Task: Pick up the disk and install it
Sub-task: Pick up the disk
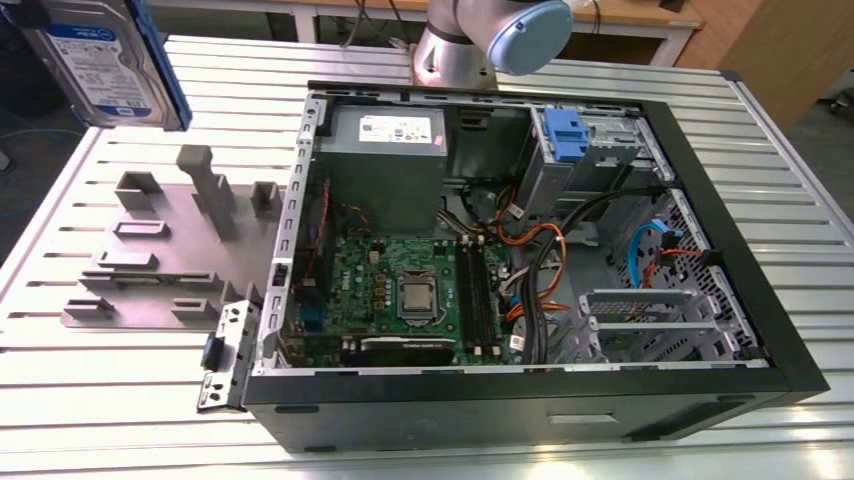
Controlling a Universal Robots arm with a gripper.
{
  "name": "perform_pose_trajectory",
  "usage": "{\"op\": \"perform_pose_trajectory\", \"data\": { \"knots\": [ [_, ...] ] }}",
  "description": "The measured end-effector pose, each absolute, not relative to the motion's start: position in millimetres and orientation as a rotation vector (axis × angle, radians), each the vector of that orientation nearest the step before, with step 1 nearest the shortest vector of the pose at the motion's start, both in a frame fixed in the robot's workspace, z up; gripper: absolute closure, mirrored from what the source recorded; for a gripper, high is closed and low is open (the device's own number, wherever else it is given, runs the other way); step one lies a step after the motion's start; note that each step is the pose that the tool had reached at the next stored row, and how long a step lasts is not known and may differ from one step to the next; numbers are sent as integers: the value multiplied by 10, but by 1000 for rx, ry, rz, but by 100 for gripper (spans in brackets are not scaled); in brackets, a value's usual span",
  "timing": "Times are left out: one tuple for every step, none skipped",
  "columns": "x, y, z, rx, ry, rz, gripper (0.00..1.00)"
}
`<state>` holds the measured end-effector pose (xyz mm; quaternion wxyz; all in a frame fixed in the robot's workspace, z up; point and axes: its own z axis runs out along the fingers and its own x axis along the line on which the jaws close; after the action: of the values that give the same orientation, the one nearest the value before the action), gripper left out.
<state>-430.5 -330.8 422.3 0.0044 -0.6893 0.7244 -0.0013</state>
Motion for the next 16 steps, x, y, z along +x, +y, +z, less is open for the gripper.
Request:
{"op": "perform_pose_trajectory", "data": {
  "knots": [
    [-4305, -3308, 4227, -2159, 2269, -4, 64],
    [-4305, -3308, 4232, -2159, 2269, -4, 64],
    [-4305, -3308, 4237, -2159, 2269, -4, 64],
    [-4305, -3308, 4243, -2159, 2269, -4, 64],
    [-4305, -3308, 4248, -2159, 2269, -4, 64],
    [-4305, -3309, 4254, -2159, 2269, -4, 64],
    [-4305, -3309, 4260, -2159, 2269, -4, 64],
    [-4305, -3308, 4265, -2159, 2269, -4, 64],
    [-4305, -3308, 4271, -2159, 2269, -4, 64],
    [-4305, -3308, 4277, -2159, 2269, -4, 64],
    [-4305, -3309, 4284, -2159, 2269, -4, 64],
    [-4305, -3309, 4292, -2159, 2269, -4, 64],
    [-4305, -3309, 4296, -2159, 2269, -4, 64],
    [-4305, -3309, 4302, -2159, 2269, -4, 64],
    [-4305, -3308, 4308, -2159, 2269, -3, 64],
    [-4305, -3309, 4315, -2159, 2269, -3, 64]
  ]
}}
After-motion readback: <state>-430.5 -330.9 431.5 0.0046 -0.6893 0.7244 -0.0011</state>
